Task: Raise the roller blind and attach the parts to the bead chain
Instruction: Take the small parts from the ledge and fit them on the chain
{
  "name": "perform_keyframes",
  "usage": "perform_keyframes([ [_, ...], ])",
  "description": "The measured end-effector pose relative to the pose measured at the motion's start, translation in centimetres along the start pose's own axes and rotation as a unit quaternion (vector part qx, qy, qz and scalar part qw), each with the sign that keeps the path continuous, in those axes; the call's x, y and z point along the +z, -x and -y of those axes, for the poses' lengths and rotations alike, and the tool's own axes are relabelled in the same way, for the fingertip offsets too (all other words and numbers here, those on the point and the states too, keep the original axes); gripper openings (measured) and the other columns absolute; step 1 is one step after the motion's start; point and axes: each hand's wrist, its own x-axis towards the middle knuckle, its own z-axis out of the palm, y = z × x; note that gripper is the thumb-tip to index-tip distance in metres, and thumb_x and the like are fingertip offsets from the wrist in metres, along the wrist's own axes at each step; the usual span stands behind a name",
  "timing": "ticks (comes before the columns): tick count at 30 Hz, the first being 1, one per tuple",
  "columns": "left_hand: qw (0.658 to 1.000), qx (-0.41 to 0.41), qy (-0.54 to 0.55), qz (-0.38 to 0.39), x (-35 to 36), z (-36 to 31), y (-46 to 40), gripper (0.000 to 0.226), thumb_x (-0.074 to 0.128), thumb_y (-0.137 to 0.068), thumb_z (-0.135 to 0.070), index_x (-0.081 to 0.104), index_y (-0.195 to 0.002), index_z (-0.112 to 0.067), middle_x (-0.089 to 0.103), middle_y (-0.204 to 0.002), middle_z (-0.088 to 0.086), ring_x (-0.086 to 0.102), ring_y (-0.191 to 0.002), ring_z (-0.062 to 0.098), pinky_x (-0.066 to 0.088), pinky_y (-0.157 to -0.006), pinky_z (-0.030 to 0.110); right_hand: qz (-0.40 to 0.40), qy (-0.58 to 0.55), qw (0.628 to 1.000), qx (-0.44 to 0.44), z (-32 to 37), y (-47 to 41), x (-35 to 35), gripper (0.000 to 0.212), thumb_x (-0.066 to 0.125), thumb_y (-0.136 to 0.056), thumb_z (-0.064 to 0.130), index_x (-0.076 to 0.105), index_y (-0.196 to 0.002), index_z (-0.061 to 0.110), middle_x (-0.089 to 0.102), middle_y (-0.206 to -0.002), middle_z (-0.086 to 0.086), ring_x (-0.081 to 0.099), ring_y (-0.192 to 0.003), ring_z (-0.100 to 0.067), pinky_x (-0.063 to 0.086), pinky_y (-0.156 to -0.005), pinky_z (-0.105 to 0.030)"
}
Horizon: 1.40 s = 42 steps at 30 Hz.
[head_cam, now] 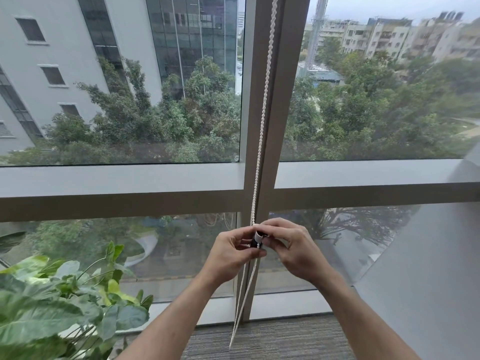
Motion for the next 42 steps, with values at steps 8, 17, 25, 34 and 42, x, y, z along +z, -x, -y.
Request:
perform_keyframes([
  [8,1.0,0.0,0.008,0.02,-0.6,0.1,0.3,0.04,0.082,-0.069,-0.007,0.077,-0.105,-0.023,0.077,-0.095,0.005,0.071,-0.091,0.021,0.057,-0.089,0.043,-0.003,0.004,1.0,-0.001,0.9,-0.1,0.4,0.031,0.071,-0.088,0.001,0.073,-0.116,0.013,0.072,-0.107,0.003,0.065,-0.101,-0.001,0.049,-0.087,-0.012],
  [17,1.0,-0.002,0.0,0.027,-1.1,-0.3,0.7,0.031,0.08,-0.072,-0.001,0.078,-0.097,-0.018,0.077,-0.088,0.001,0.071,-0.087,0.016,0.057,-0.084,0.033,-0.009,0.009,1.0,0.002,1.9,-0.1,1.2,0.03,0.071,-0.087,0.0,0.074,-0.114,0.012,0.072,-0.102,0.002,0.064,-0.098,-0.003,0.047,-0.084,-0.01],
  [25,1.0,-0.012,0.012,0.026,-1.0,-0.3,1.0,0.025,0.075,-0.076,0.009,0.076,-0.096,-0.006,0.076,-0.083,0.0,0.07,-0.079,0.011,0.056,-0.073,0.024,-0.001,0.008,0.999,0.033,2.3,-0.4,1.2,0.03,0.071,-0.087,0.002,0.074,-0.114,0.014,0.071,-0.1,0.004,0.064,-0.096,-0.002,0.045,-0.081,-0.007],
  [34,0.999,-0.02,0.001,0.04,-1.3,-0.2,1.0,0.022,0.08,-0.073,-0.003,0.075,-0.094,-0.009,0.072,-0.08,0.004,0.066,-0.074,0.018,0.057,-0.069,0.033,0.02,0.009,0.999,0.033,2.2,-0.3,0.9,0.028,0.07,-0.089,0.003,0.074,-0.115,0.012,0.07,-0.1,0.003,0.065,-0.093,-0.006,0.048,-0.081,-0.012],
  [42,0.999,-0.037,0.007,-0.002,-1.3,0.1,1.1,0.073,0.089,-0.062,-0.01,0.056,-0.122,-0.036,0.077,-0.085,0.012,0.073,-0.073,0.02,0.058,-0.065,0.03,-0.017,0.003,0.999,0.048,2.2,-0.5,1.2,0.02,0.074,-0.084,0.001,0.078,-0.103,0.007,0.073,-0.096,-0.002,0.069,-0.084,-0.008,0.052,-0.077,-0.015],
])
